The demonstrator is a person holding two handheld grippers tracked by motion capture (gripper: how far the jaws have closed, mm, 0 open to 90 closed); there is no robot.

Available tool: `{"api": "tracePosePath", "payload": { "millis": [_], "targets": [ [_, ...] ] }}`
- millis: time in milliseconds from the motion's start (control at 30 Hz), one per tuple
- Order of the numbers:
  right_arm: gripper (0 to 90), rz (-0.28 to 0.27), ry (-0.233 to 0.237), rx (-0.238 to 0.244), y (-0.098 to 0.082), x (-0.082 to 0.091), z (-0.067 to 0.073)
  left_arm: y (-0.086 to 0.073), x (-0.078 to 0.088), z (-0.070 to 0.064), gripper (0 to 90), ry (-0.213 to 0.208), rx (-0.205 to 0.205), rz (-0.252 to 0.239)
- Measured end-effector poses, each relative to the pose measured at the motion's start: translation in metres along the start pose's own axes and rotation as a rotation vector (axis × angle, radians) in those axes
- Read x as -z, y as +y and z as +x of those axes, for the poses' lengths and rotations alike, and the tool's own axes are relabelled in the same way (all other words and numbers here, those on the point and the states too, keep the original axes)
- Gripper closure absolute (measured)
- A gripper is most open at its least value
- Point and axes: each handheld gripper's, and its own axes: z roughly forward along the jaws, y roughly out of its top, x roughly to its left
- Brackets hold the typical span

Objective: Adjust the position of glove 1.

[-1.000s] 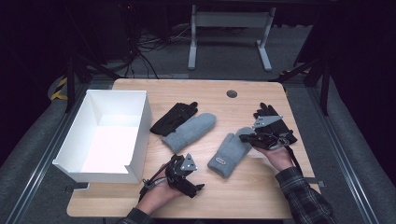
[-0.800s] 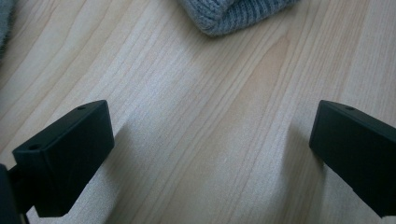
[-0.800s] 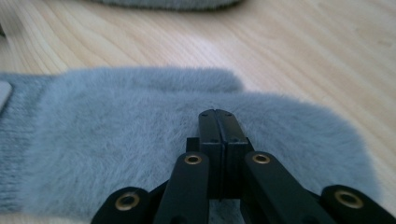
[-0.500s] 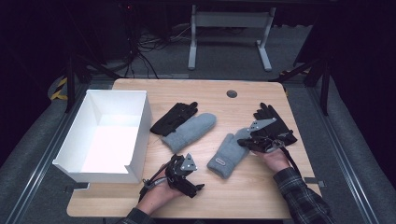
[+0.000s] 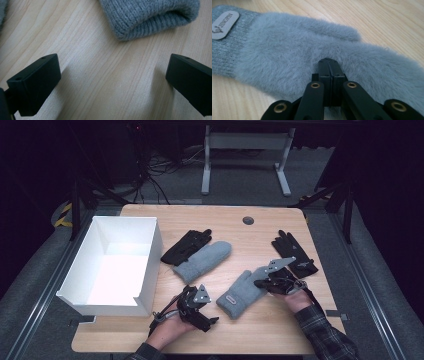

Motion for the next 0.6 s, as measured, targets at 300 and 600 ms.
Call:
{"api": "tracePosePath", "payload": {
  "millis": [300, 600],
  "targets": [
    [90.0, 0.003, 0.031, 0.037, 0.003, -0.004, 0.025, 0.0, 0.0, 0.0, 0.3, -0.001, -0.001, 0.001],
    [85.9, -0.021, 0.03, 0.046, 0.006, 0.0, 0.029, 0.0, 0.0, 0.0, 0.1, -0.001, 0.0, 0.0]
  ]
}}
